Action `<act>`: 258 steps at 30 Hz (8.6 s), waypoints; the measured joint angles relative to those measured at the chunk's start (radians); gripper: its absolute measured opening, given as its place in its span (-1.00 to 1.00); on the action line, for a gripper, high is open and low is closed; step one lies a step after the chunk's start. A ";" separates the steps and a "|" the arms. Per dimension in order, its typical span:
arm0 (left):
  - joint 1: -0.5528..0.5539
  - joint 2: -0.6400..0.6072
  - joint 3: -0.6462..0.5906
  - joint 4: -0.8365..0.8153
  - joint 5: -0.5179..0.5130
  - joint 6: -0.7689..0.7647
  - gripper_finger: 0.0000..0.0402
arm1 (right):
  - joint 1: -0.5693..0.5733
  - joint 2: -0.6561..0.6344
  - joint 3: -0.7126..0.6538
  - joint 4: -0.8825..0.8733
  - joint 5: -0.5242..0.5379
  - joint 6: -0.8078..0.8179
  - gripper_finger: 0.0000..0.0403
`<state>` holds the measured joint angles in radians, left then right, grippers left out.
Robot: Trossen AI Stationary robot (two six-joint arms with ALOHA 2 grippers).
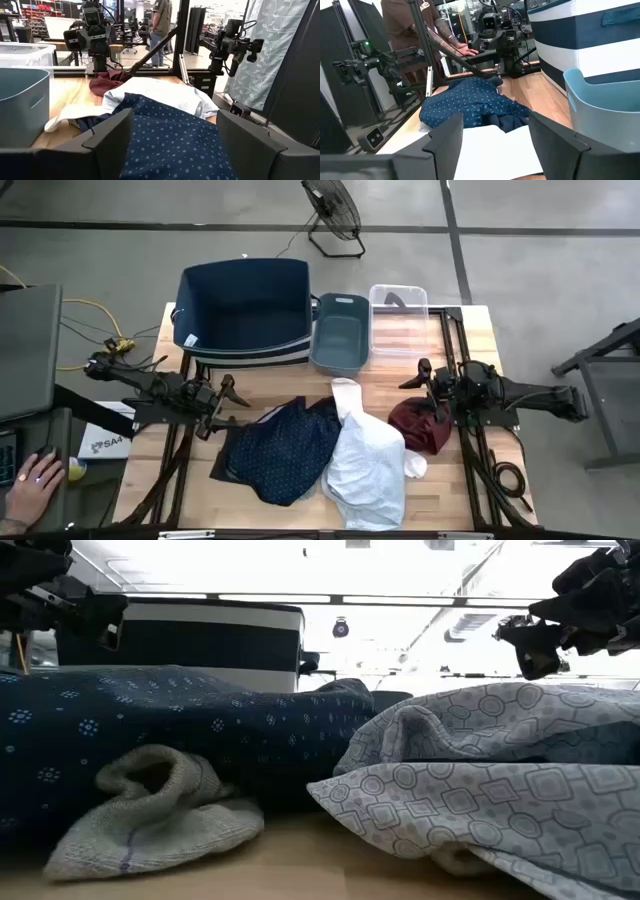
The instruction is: Pick & Place Cloths
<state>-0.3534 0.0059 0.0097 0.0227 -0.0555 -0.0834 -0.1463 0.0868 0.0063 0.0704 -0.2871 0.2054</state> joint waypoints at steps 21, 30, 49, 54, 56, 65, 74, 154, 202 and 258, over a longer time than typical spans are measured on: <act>0.000 0.000 0.000 0.000 0.000 0.000 0.42 | 0.000 0.000 0.000 0.000 0.000 0.000 0.08; 0.000 0.000 0.000 0.000 0.000 0.000 0.42 | 0.000 0.000 0.000 0.000 0.000 0.000 0.08; 0.000 0.000 0.000 0.000 0.000 0.000 0.42 | 0.000 0.000 0.000 0.000 0.000 0.000 0.08; 0.000 0.000 0.000 0.000 0.000 0.000 0.42 | 0.000 0.000 0.000 0.000 0.000 0.000 0.08; 0.000 0.000 0.000 0.000 0.000 0.000 0.42 | 0.000 0.000 0.000 0.000 0.000 0.000 0.08; 0.000 0.000 0.000 0.005 0.000 0.000 0.42 | 0.000 0.000 0.000 0.000 0.000 0.000 0.08; -0.001 0.011 0.026 0.005 -0.006 0.020 0.42 | 0.000 0.000 0.000 0.000 0.000 0.000 0.08; -0.089 1.558 1.166 -0.734 -0.172 -0.700 0.93 | 0.000 0.001 0.000 0.004 0.000 0.000 0.08; 0.065 1.983 1.347 -0.823 0.050 -0.627 0.03 | 0.000 0.046 0.000 0.001 0.000 0.000 0.08; 0.066 0.853 1.342 -0.755 0.183 -0.178 -0.86 | 0.000 0.046 0.000 0.000 0.000 0.000 0.08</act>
<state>-0.2878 0.8586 1.3521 -0.7321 0.1279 -0.2612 -0.1459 0.1326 0.0063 0.0708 -0.2870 0.2054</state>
